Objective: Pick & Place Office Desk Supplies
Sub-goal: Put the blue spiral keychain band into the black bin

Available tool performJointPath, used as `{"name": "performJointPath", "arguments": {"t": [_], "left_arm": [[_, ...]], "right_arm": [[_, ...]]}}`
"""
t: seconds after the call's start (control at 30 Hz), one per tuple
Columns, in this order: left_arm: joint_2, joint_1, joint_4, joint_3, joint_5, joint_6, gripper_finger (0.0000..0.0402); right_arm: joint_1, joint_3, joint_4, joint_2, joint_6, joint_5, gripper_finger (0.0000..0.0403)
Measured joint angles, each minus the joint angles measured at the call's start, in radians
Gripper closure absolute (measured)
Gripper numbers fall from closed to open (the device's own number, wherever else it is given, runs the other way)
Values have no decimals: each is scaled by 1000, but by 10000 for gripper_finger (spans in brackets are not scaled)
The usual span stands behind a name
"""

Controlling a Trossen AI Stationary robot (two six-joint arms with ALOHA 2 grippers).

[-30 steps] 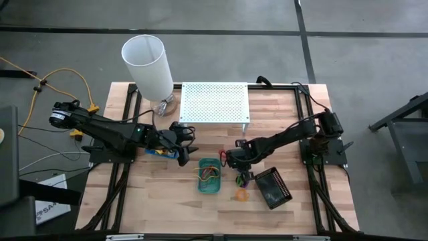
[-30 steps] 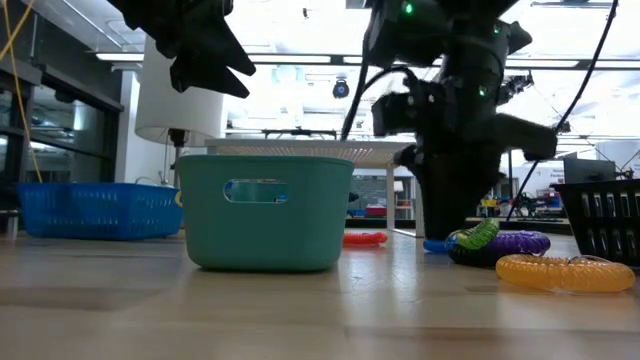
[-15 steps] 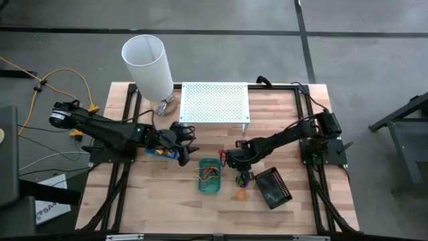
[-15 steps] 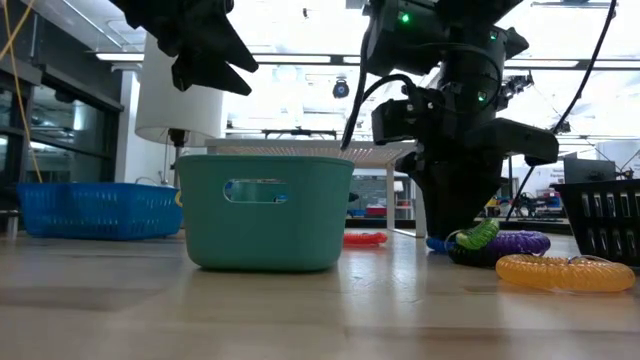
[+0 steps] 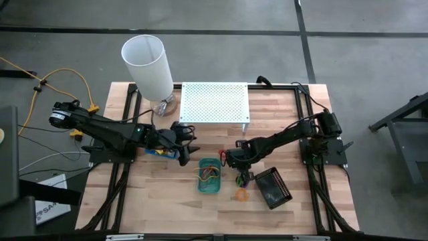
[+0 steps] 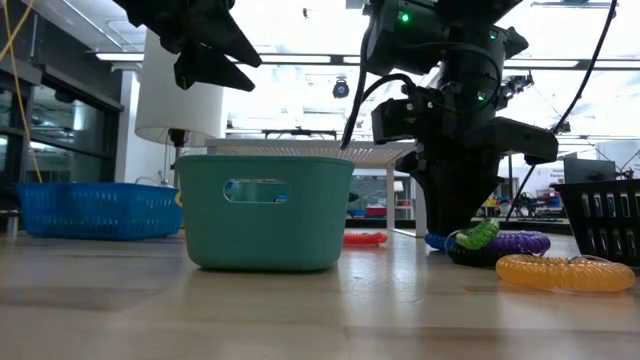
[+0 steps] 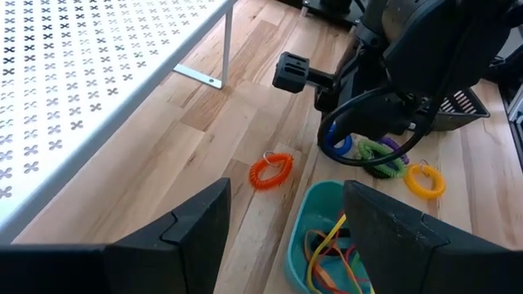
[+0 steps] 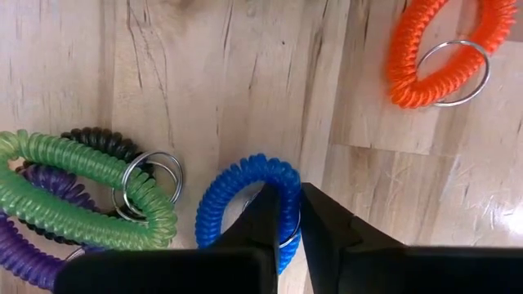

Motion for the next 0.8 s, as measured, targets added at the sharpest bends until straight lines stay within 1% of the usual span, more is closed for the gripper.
{"name": "performJointPath", "arguments": {"t": [0.17,0.27,0.37,0.63,0.8], "left_arm": [[0,0,0,0,0,0,172],[0,0,0,0,0,0,172],[0,0,1,0,0,0,172],[0,0,8,0,0,0,172],[0,0,30,0,0,0,172]], "right_arm": [[0,-1,-3,-6,2,0,371],[0,-3,-10,-30,7,0,372],[0,-3,-6,-81,5,2,379],[0,-1,-1,-269,-12,12,381],[27,-1,-37,-326,-6,65,382]]}}
